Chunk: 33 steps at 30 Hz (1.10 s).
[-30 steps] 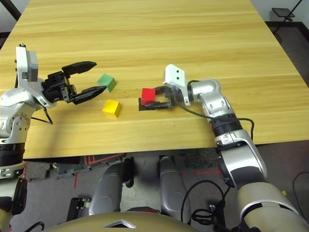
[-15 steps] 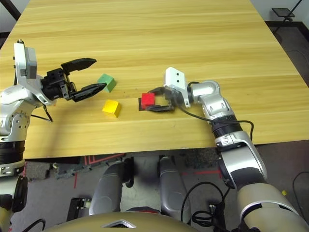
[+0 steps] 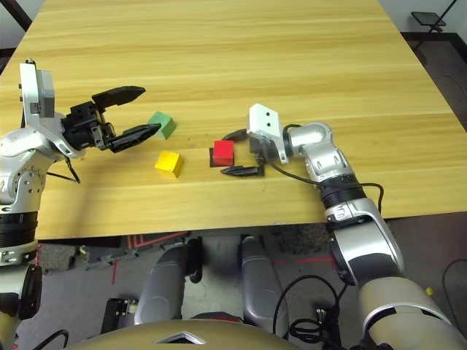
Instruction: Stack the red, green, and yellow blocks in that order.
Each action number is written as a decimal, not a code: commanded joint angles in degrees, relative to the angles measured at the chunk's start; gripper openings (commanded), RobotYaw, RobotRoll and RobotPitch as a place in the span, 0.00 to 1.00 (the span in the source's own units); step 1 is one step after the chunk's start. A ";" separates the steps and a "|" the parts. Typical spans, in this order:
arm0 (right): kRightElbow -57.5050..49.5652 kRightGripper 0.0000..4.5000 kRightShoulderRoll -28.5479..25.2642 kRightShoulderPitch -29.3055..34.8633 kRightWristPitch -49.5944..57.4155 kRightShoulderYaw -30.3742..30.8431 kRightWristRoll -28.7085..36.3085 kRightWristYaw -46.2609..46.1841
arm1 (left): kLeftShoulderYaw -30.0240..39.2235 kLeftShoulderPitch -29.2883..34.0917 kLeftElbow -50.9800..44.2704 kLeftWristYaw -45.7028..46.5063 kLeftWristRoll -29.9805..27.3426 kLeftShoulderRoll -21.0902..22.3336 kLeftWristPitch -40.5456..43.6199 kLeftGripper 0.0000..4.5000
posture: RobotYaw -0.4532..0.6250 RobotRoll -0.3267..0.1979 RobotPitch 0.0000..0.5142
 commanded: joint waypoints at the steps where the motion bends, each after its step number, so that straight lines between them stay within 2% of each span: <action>1: -4.05 0.98 -3.38 0.66 1.93 -1.32 1.70 2.39 | 0.13 0.07 0.32 -0.55 -0.24 0.18 0.26 1.00 | 0.79 0.69 0.43; 8: -12.32 0.98 -11.20 1.97 7.88 -4.39 5.55 4.95 | -0.63 0.18 1.84 -1.21 0.60 -0.30 -0.50 1.00 | 0.76 0.67 0.43; 18: -14.35 0.98 -18.40 3.53 13.41 -11.59 8.10 0.98 | -4.91 -0.42 10.19 -0.65 10.35 0.92 -4.90 1.00 | 0.72 0.67 0.43; 22: -15.89 0.98 -20.70 4.94 15.92 -14.72 9.00 -1.89 | -6.87 -3.35 16.56 1.41 15.40 1.03 -6.05 1.00 | 0.69 0.66 0.43; 26: -19.17 0.98 -21.66 7.40 18.25 -16.69 10.14 -4.07 | -8.01 -6.46 18.64 4.65 17.63 0.23 -1.06 1.00 | 0.67 0.66 0.44; 29: -21.55 0.98 -21.95 8.93 19.74 -17.29 11.06 -5.35 | -7.66 -7.16 16.97 6.14 17.06 -0.21 2.69 1.00 | 0.65 0.67 0.44; 33: -23.82 0.98 -21.68 11.53 20.56 -18.15 11.72 -7.53 | -8.09 -5.10 7.57 10.42 14.91 -1.53 13.72 1.00 | 0.65 0.67 0.45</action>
